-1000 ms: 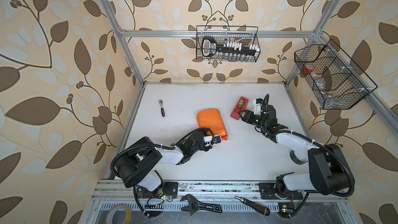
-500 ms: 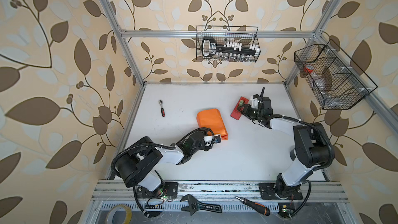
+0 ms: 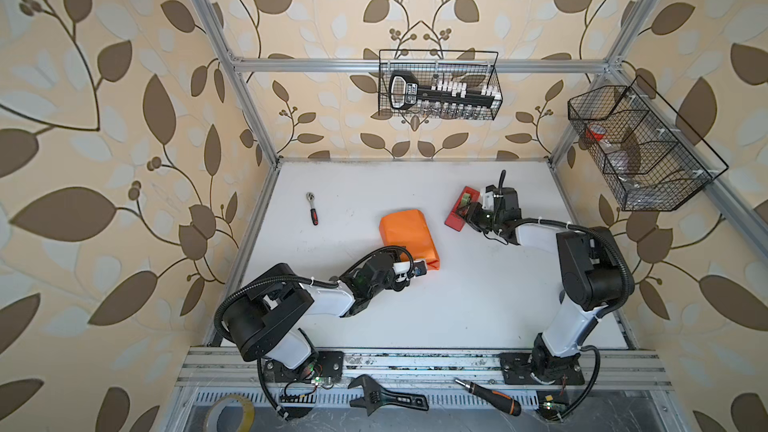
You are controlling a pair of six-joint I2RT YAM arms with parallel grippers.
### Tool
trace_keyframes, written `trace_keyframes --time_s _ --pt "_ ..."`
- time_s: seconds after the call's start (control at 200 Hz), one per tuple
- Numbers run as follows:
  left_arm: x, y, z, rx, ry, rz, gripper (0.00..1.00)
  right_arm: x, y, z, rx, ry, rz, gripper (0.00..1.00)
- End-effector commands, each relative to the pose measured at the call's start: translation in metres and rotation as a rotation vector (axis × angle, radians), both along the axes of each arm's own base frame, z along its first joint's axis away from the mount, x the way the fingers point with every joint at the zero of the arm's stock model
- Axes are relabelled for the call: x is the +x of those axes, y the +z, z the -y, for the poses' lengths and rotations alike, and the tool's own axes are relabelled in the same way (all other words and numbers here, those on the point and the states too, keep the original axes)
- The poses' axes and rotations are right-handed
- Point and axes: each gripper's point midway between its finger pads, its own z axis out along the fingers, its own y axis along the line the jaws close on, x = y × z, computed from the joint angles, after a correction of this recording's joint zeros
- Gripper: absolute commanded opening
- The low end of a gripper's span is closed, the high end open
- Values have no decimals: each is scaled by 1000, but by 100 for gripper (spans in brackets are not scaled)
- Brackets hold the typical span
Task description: Wrap the gift box in paper
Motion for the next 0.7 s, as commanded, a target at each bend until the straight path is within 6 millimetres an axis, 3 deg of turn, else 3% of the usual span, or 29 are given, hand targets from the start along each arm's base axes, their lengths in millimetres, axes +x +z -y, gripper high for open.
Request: trace_keyframes --time_s 0.0,0.695 --pt "-9 -39 -20 121 17 -111 71 8 -4 0 31 -22 -21 39" --pt "-9 -39 -20 120 18 -113 71 12 -21 -4 118 -69 -66 22"
